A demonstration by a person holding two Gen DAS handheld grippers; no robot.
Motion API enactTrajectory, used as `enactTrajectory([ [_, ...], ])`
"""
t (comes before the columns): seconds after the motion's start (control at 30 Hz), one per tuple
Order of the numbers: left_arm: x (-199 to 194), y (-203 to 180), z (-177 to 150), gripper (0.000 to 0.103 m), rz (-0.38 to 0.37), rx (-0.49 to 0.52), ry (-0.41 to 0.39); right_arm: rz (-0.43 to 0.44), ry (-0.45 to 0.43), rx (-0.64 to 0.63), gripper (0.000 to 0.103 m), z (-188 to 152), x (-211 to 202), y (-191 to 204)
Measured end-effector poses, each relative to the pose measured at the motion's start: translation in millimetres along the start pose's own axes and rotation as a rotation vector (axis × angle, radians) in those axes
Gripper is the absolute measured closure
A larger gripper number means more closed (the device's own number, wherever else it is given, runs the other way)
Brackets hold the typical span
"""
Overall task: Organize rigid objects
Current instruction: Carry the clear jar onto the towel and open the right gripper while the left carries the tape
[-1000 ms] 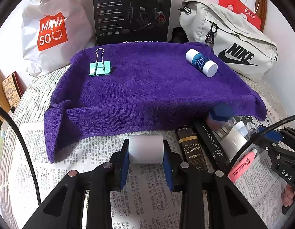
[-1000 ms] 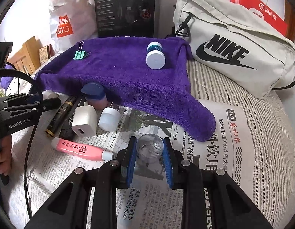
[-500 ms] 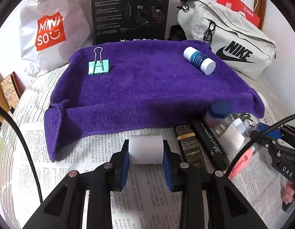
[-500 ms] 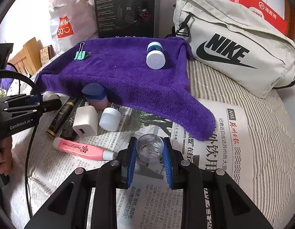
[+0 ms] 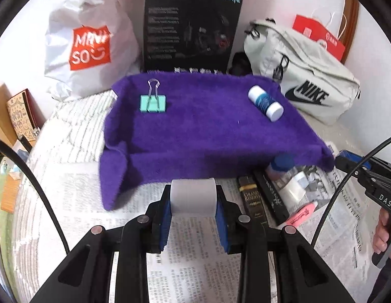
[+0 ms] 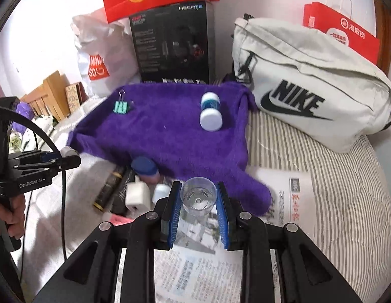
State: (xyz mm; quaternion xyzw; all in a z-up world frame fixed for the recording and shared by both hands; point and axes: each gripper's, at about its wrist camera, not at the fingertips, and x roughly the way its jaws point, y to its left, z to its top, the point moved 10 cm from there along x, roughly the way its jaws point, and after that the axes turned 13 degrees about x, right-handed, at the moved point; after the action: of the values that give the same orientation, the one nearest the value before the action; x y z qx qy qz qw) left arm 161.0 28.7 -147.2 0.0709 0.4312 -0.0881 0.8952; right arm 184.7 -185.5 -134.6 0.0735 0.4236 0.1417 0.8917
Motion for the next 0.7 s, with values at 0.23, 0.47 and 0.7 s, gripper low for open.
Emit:
enactTrajectory([
  [0.23, -11, 19, 18, 0.074, 0.023, -0.001, -0.023, 0.016, -0.039, -0.011, 0.076, 29, -3, 9],
  [0.47, -9, 42, 40, 0.074, 0.034, -0.043, -0.050, -0.008, -0.045, -0.034, 0.076, 46, 3, 8],
  [0.7, 1, 62, 57, 0.074, 0.024, -0.086, -0.065, -0.033, -0.043, -0.018, 0.076, 54, 16, 1],
])
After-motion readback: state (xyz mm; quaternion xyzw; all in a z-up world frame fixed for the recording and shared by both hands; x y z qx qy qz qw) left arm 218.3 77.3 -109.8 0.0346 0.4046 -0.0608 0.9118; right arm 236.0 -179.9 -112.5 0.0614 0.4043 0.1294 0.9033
